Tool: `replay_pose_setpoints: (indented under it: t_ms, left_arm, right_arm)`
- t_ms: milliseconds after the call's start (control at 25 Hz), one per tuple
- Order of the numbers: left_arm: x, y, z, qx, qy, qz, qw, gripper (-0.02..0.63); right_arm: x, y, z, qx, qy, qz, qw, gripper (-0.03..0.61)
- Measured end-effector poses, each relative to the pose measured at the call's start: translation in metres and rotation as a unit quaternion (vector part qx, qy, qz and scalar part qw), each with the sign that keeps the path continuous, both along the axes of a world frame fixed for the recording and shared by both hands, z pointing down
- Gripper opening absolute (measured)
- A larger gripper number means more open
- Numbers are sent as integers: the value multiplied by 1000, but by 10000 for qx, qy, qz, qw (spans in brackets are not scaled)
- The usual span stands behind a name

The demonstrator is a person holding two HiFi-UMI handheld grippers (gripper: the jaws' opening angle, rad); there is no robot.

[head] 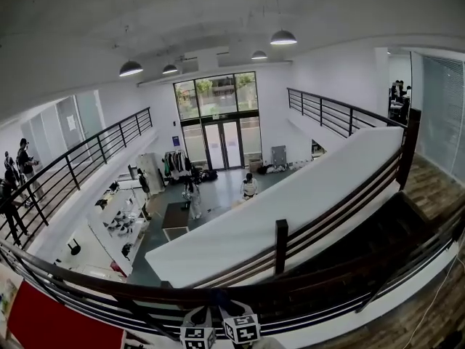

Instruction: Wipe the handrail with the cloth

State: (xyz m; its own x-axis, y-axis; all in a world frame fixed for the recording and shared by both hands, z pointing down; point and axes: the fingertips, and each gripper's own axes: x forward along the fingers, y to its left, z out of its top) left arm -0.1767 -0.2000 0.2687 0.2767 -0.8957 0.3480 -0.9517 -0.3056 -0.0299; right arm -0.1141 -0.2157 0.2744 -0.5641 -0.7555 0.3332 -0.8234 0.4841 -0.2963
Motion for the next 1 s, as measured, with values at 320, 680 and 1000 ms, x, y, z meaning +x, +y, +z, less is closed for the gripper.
replay_pose_setpoints:
  t_ms: [320, 680, 1000]
  left_arm:
    - [58, -5, -1, -8, 32, 201, 9998, 3]
    - [151, -10, 0, -32, 165, 528, 9985, 3]
    - [228, -19, 7, -12, 225, 810, 9965, 3]
  right_arm:
    - [65, 0, 0, 10, 17, 220, 9998, 97]
    - [158, -2, -2, 49, 88, 555, 9984, 97]
    - [233, -2, 0, 76, 202, 806, 9965, 98]
